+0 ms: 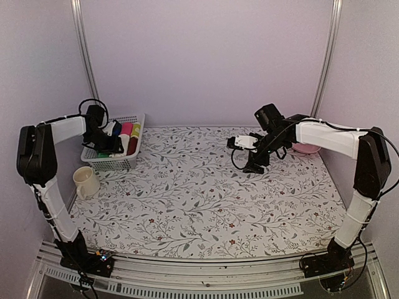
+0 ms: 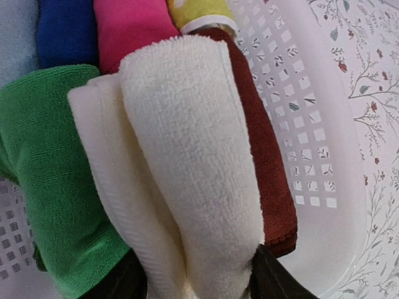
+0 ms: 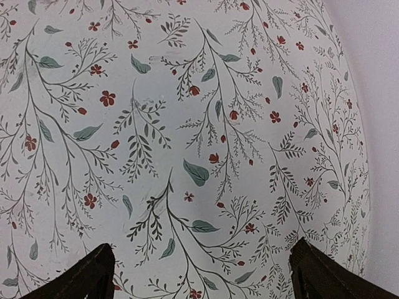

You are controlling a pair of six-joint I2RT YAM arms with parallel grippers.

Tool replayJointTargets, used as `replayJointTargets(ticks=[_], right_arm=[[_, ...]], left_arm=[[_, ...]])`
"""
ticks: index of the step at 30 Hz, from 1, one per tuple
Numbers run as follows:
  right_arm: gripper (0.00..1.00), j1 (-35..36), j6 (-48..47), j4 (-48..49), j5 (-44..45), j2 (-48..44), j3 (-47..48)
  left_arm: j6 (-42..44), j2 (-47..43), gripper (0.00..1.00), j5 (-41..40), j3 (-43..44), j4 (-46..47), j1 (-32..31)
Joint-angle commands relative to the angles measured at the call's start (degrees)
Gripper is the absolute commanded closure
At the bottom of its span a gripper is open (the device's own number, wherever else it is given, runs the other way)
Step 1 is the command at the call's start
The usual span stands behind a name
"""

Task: Roll the towels
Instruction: Place the towel in the bin.

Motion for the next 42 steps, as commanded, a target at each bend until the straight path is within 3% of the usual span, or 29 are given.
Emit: replayJointTargets(ticks=[1, 6, 12, 15, 19, 26, 31, 42], right_arm=[[0.01, 0.8, 0.1, 0.5, -0.9, 0.2, -0.6], [0.01, 1.4, 0.1, 0.5, -1.0, 0.4, -0.6], [0.01, 1.7, 0.0, 0.4, -1.1, 0.7, -0.6], [0.01, 1.8, -0.1, 0.4, -1.1, 0.6, -0.7], [0.01, 1.9, -0.2, 0.4, -1.0, 0.6, -0.7], [0.01, 1.9, -0.2, 0.4, -0.8, 0.7, -0.7], [0.01, 2.0, -0.2, 0.3, -0.8, 0.8, -0.7], [0.01, 2.0, -0.1, 0.2, -1.3, 0.7, -0.7]], left_arm=[[-1.5, -3.1, 0.43, -7.4, -1.2, 0.7, 0.4], [-3.0, -5.1, 0.35, -13.1, -3.1, 4.0, 0.4], [-3.4, -4.9, 0.35, -17.0, -3.8, 5.1, 0.4], [-3.7, -4.6, 0.45, -17.0, -4.1, 5.5, 0.2], [-3.5, -3.2, 0.52, -14.1, -3.8, 5.8, -0.3], [-3.8, -1.0, 0.75, -11.3, -3.6, 5.8, -0.7], [-4.1, -0.8, 1.00, -9.7, -3.5, 5.9, -0.3], [-6.9, -4.2, 1.00, 11.2, -8.3, 14.2, 3.2]])
